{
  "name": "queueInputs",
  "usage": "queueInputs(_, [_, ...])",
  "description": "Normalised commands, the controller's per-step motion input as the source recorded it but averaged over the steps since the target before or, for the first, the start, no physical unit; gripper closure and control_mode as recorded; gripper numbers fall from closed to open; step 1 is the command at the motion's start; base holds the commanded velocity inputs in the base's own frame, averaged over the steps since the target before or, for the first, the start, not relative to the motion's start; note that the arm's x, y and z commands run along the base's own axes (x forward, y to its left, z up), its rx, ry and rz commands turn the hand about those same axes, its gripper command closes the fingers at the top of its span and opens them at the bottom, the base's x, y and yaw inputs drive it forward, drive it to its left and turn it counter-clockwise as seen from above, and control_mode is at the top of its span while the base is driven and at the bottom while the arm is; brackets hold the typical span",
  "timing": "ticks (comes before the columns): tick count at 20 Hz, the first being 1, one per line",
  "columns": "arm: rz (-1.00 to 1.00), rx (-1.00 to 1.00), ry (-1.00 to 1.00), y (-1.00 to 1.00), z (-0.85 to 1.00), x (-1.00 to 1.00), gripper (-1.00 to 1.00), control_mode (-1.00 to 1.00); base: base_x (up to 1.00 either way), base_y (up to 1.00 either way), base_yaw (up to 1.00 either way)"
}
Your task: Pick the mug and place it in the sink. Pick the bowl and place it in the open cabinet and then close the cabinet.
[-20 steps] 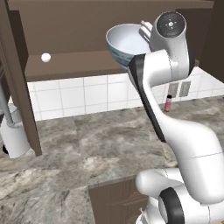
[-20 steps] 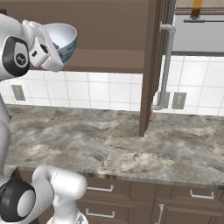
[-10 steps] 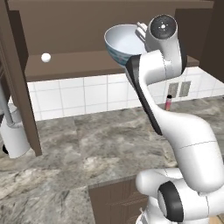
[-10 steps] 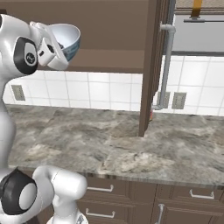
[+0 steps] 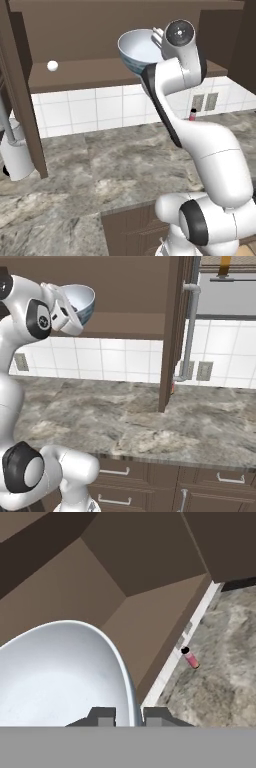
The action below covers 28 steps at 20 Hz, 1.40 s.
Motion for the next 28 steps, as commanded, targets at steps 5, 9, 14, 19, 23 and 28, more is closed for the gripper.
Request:
queueInputs(5, [0.00,-0.03,0.00,0.00,-0.12,0.32,1.00,-1.00,0.00,0.00,0.00])
queueInputs(9, [0.00,-0.02,0.00,0.00,-0.04,0.33,1.00,-1.00,0.00,0.00,0.00])
queueInputs(14, [0.00,0.00,0.00,0.00,0.00,0.16,1.00,-1.00,0.00,0.00,0.00])
queueInputs(19, [0.00,0.00,0.00,0.00,0.00,0.22,1.00,-1.00,0.00,0.00,0.00])
queueInputs(23, [0.00,0.00,0.00,0.00,0.12,0.29,1.00,-1.00,0.00,0.00,0.00])
queueInputs(28, [0.00,0.01,0.00,0.00,0.23,0.25,1.00,-1.00,0.00,0.00,0.00])
